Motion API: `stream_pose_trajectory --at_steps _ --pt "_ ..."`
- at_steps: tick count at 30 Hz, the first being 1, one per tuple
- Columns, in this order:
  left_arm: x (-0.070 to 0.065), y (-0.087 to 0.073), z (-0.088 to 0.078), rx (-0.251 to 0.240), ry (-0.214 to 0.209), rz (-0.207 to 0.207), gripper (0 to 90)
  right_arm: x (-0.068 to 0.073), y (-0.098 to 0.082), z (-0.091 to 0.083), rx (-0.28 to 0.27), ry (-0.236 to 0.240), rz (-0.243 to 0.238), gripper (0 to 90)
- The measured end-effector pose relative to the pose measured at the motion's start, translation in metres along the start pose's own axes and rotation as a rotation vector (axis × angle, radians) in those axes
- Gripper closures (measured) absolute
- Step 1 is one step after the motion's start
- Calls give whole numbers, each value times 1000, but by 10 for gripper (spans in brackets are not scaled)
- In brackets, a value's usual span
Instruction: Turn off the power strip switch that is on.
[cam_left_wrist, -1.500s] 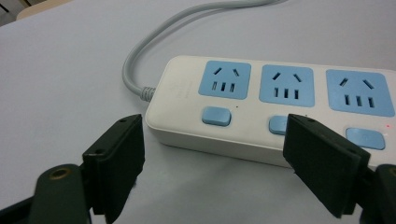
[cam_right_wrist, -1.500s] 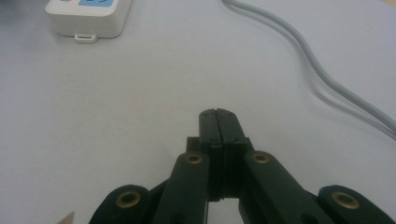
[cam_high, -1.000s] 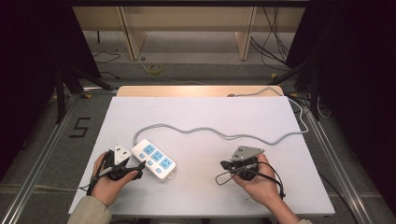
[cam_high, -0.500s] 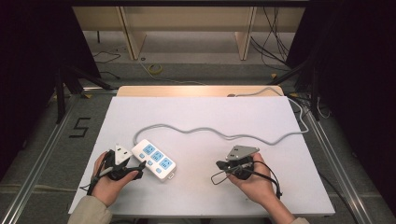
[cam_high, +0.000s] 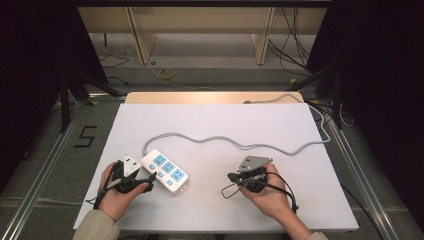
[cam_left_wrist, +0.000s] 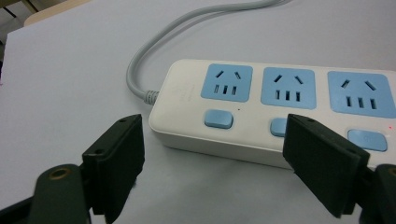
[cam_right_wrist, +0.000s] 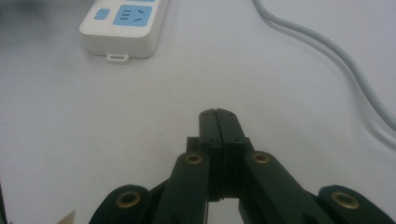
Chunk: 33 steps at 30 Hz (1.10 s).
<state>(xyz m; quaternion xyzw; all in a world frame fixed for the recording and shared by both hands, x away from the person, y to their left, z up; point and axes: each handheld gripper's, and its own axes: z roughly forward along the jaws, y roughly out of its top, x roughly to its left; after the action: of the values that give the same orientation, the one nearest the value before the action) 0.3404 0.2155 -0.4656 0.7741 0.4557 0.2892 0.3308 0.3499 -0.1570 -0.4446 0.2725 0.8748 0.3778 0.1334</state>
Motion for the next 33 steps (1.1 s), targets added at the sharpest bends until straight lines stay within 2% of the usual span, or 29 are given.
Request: stream_pose_trajectory --at_steps 33 --pt "-1 1 1 -5 0 3 207 14 23 17 30 19 -37 900"
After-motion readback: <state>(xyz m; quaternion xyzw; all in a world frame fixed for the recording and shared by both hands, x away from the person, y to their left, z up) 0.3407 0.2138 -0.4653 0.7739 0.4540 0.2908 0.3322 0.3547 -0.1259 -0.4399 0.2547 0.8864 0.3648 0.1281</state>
